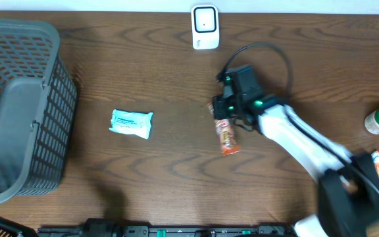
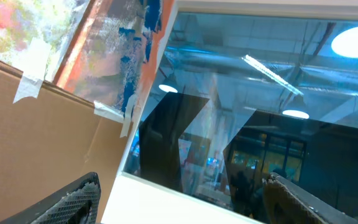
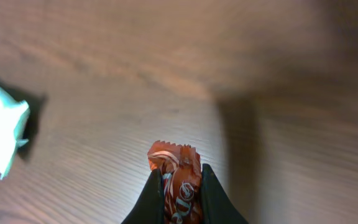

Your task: Scan the item barcode

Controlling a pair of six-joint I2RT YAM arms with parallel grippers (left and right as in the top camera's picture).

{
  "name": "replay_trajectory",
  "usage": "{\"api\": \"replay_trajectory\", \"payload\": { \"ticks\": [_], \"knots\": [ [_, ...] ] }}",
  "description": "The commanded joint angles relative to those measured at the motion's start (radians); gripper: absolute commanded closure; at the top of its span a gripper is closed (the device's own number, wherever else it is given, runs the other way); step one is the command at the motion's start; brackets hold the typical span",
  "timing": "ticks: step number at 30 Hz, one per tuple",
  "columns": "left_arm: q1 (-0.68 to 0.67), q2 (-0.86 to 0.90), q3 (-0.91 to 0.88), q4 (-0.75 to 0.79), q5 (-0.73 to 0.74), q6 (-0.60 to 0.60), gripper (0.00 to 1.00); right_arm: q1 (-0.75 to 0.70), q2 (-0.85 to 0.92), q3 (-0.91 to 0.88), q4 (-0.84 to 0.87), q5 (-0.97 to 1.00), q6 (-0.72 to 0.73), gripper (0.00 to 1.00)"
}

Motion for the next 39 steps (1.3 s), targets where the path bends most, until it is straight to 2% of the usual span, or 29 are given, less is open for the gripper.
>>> {"api": "replay_trajectory", "payload": {
  "ticks": [1, 6, 11, 15, 19, 24, 30, 36, 39],
  "knots": [
    [0.003, -0.009, 0.0, 0.003, -0.006, 0.017, 0.16, 0.028, -0.167, 0.009, -0.084, 0.396, -0.037, 0.99],
    [0.003, -0.009, 0.001, 0.009, -0.006, 0.017, 0.16, 0.093, -0.24, 0.009, -0.193, 0.842, -0.05, 0.99],
    [0.003, -0.008, 0.001, 0.01, -0.006, 0.016, 0.16, 0.185, -0.198, 0.006, -0.153, 1.222, -0.063, 0.99],
    [0.003, -0.008, 0.001, 0.01, -0.007, 0.016, 0.16, 0.26, -0.11, 0.006, -0.107, 1.325, -0.109, 0.99],
    [0.003, -0.008, 0.001, 0.01, -0.007, 0.017, 0.16, 0.323, 0.049, 0.006, -0.1, 1.369, -0.108, 0.99],
    [0.003, -0.009, 0.001, 0.01, -0.007, 0.017, 0.16, 0.441, 0.288, 0.006, -0.019, 1.685, -0.083, 0.99],
    [0.003, -0.009, 0.001, 0.01, -0.007, 0.017, 0.16, 0.576, 0.475, 0.007, 0.159, 1.685, -0.185, 0.99],
    [0.003, -0.009, 0.001, 0.01, -0.007, 0.017, 0.16, 0.656, 0.529, 0.007, 0.303, 1.674, -0.236, 0.99],
    [0.003, -0.009, 0.0, 0.01, -0.007, 0.017, 0.16, 0.679, 0.528, 0.007, 0.351, 1.644, -0.24, 0.82]
  ]
}}
